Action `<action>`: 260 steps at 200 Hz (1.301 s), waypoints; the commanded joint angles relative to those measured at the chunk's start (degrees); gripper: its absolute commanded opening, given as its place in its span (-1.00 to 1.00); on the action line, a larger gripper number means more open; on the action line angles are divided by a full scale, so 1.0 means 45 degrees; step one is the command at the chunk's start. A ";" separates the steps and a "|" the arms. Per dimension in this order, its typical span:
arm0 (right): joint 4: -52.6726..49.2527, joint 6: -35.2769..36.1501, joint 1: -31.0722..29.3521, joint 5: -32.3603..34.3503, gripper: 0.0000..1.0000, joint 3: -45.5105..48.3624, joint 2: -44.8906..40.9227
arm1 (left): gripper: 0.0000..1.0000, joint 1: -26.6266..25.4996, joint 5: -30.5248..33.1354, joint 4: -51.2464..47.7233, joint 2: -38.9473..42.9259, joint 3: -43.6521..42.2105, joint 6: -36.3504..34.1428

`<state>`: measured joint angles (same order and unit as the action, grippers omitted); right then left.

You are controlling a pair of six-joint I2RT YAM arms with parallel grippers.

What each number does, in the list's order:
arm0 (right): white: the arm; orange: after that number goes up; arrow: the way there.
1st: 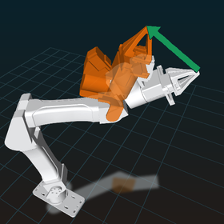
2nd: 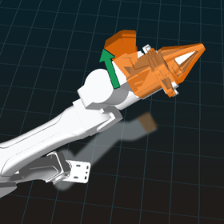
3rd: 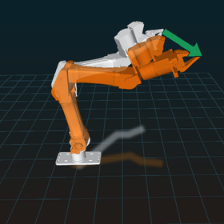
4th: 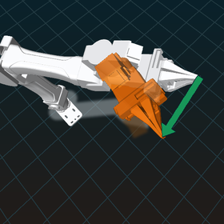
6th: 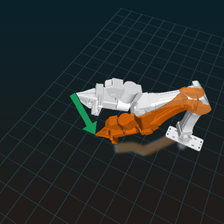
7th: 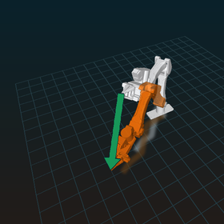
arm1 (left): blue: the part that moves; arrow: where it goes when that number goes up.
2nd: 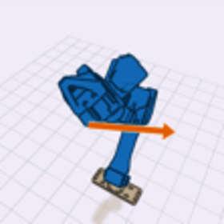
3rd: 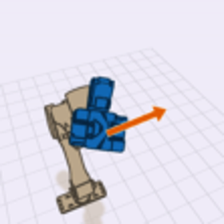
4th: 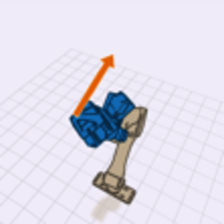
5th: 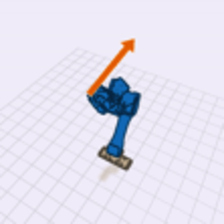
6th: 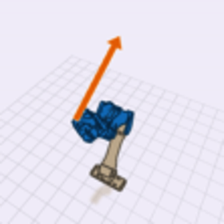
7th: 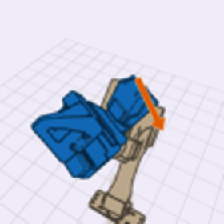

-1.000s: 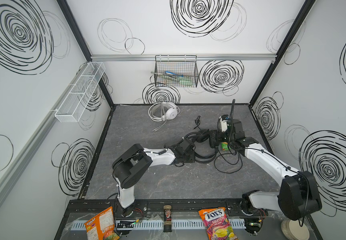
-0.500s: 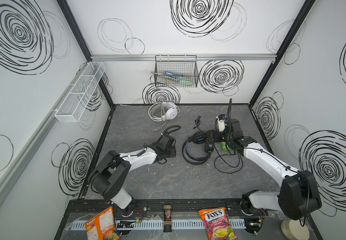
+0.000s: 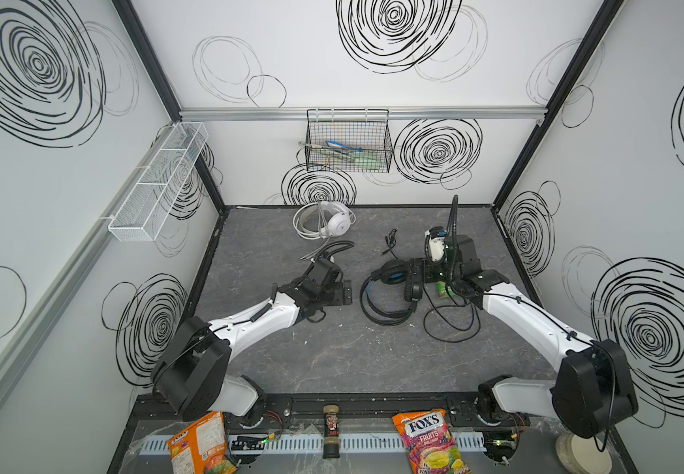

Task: Wrap the headphones

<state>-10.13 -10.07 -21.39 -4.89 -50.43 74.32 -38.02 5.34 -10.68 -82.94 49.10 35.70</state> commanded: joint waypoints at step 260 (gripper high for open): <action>0.0218 -0.0122 -0.0061 0.0544 0.96 -0.0511 0.0467 | 0.22 -0.0318 0.1760 0.0094 -0.1617 -0.0559 0.0018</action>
<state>-9.45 -10.66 -21.74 -2.44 -51.29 76.34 -44.14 10.26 -8.12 -94.43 49.19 40.05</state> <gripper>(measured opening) 0.981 0.673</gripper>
